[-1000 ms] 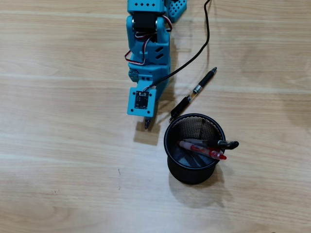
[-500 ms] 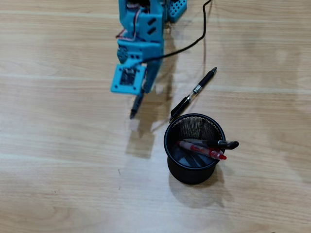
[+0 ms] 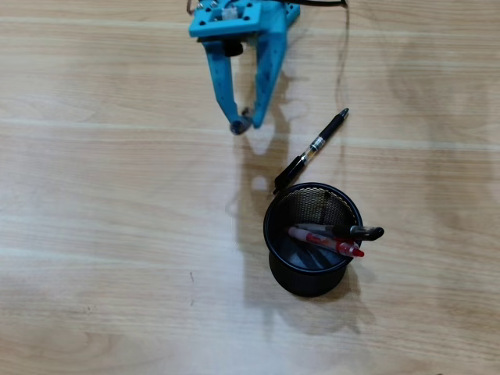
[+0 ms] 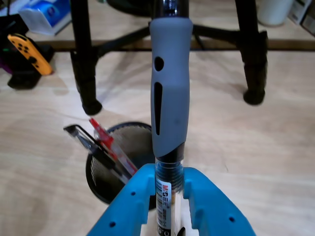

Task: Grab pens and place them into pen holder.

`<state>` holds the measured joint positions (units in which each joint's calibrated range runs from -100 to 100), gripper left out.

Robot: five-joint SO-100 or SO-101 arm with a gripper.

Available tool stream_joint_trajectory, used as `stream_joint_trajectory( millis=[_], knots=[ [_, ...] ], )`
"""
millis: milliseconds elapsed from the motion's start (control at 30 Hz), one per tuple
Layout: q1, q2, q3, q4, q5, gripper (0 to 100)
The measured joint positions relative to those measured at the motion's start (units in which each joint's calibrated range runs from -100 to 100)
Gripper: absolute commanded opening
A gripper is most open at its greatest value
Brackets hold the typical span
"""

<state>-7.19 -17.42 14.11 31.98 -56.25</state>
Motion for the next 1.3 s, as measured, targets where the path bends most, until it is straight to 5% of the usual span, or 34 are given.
stream_joint_trajectory(
  millis=[400, 667, 1067, 1300],
  knots=[
    [-8.9, 21.8, -2.2, -36.1, 0.0, 2],
    [-8.6, 23.6, -2.2, -37.0, 0.0, 13],
    [-9.0, 23.6, -2.2, -37.0, 0.7, 9],
    [-9.0, 18.9, -2.2, -21.0, 1.8, 2]
  ],
)
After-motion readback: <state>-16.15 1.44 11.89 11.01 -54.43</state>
